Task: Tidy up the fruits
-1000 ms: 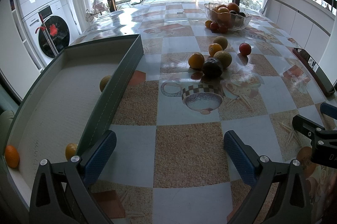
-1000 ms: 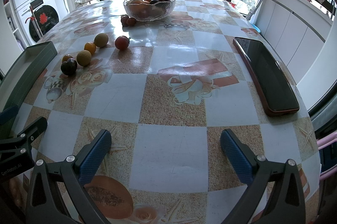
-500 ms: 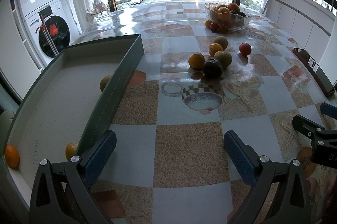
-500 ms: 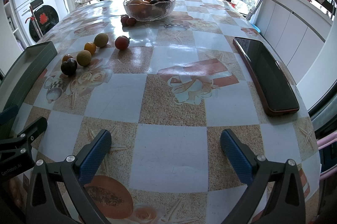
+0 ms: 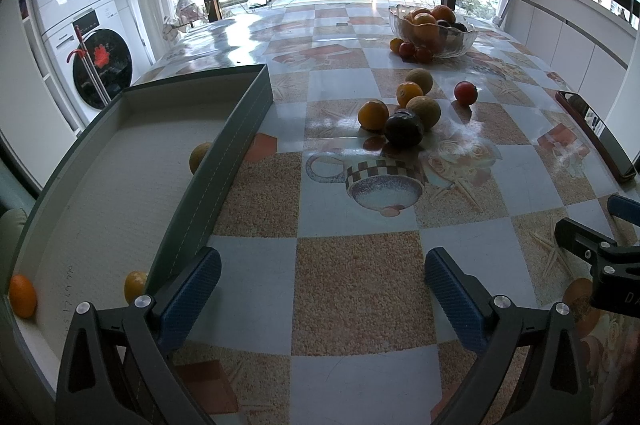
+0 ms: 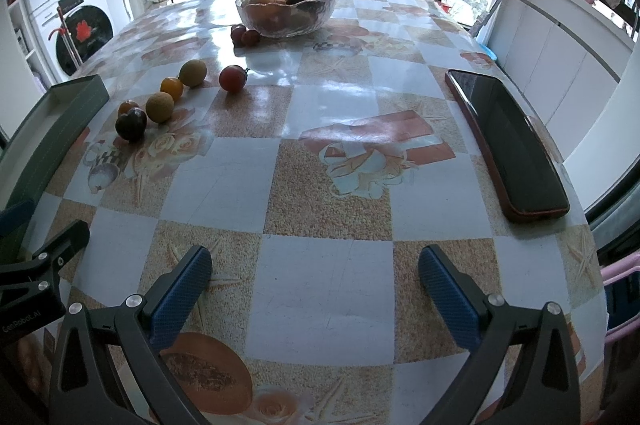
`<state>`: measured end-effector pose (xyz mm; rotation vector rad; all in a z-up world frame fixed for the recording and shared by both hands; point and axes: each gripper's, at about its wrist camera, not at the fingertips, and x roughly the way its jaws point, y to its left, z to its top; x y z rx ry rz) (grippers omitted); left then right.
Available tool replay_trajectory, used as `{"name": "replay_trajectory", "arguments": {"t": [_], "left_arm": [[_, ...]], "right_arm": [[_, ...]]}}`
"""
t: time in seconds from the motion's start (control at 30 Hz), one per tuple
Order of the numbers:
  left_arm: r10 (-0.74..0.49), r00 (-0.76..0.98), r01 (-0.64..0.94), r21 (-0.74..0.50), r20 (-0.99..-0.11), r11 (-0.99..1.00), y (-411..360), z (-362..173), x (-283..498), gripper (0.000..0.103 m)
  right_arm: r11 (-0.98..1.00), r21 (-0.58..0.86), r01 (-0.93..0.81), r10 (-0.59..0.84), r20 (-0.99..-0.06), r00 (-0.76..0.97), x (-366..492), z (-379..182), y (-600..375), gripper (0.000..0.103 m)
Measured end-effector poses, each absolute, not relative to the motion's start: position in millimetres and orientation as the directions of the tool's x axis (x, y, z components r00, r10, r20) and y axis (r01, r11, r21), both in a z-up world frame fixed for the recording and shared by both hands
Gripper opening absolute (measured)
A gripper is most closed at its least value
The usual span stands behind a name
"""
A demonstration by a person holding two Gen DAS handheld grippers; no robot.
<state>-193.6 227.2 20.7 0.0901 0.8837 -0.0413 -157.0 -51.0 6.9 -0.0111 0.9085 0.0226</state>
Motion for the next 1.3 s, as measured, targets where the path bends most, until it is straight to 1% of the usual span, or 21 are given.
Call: {"name": "replay_trajectory", "arguments": {"t": [0.2, 0.33, 0.57, 0.63, 0.7, 0.73, 0.8, 0.87, 0.97, 1.07, 1.17, 1.23, 1.3], "left_arm": [[0.002, 0.635, 0.073, 0.062, -0.773, 0.995, 227, 20, -193, 0.102], [0.002, 0.635, 0.072, 0.062, -0.773, 0.995, 227, 20, -193, 0.102], [0.001, 0.635, 0.073, 0.062, -0.773, 0.995, 227, 20, -193, 0.102], [-0.001, 0.634, 0.075, 0.061, -0.774, 0.995, 228, 19, -193, 0.102], [-0.002, 0.633, 0.076, 0.06, -0.774, 0.995, 231, 21, -194, 0.102], [-0.003, 0.633, 0.077, 0.06, -0.774, 0.995, 232, 22, -195, 0.102], [-0.01, 0.631, 0.085, 0.057, -0.776, 0.995, 233, 23, -196, 0.102], [-0.011, 0.628, 0.088, 0.057, -0.778, 0.995, 230, 22, -193, 0.102], [-0.015, 0.61, 0.092, 0.052, -0.792, 0.994, 227, 22, -185, 0.102], [-0.044, 0.589, 0.075, 0.0, -0.807, 0.997, 225, 27, -171, 0.102], [-0.088, 0.572, 0.055, -0.069, -0.816, 0.996, 219, 33, -151, 0.085], [-0.105, 0.556, 0.051, -0.092, -0.825, 0.994, 214, 33, -137, 0.085], [-0.105, 0.549, 0.05, -0.092, -0.829, 0.994, 207, 31, -126, 0.079]], "right_arm": [[0.998, 0.016, -0.06, 0.047, -0.816, 0.577, -132, 13, -42, 0.103], [0.991, 0.077, -0.105, 0.124, -0.804, 0.581, -98, 19, -33, 0.102], [0.993, 0.055, -0.107, 0.11, -0.78, 0.616, -41, 24, -14, 0.088], [0.993, 0.052, -0.108, 0.108, -0.773, 0.625, -31, 26, -9, 0.078], [0.992, 0.038, -0.118, 0.104, -0.768, 0.632, -25, 28, -4, 0.057], [0.992, 0.021, -0.124, 0.096, -0.766, 0.635, -24, 29, -1, 0.052], [0.99, 0.013, -0.142, 0.102, -0.759, 0.643, -25, 29, 0, 0.026], [0.988, 0.059, -0.142, 0.137, -0.756, 0.64, -32, 30, -7, 0.026], [0.976, 0.176, -0.129, 0.218, -0.756, 0.617, -43, 32, -27, 0.026], [0.966, 0.225, -0.125, 0.254, -0.749, 0.613, -63, 35, -42, 0.026], [0.962, 0.234, -0.137, 0.268, -0.743, 0.614, -84, 35, -49, 0.026], [0.961, 0.236, -0.143, 0.273, -0.741, 0.614, -97, 34, -53, 0.026], [0.96, 0.242, -0.143, 0.278, -0.741, 0.612, -102, 33, -56, 0.026]]}}
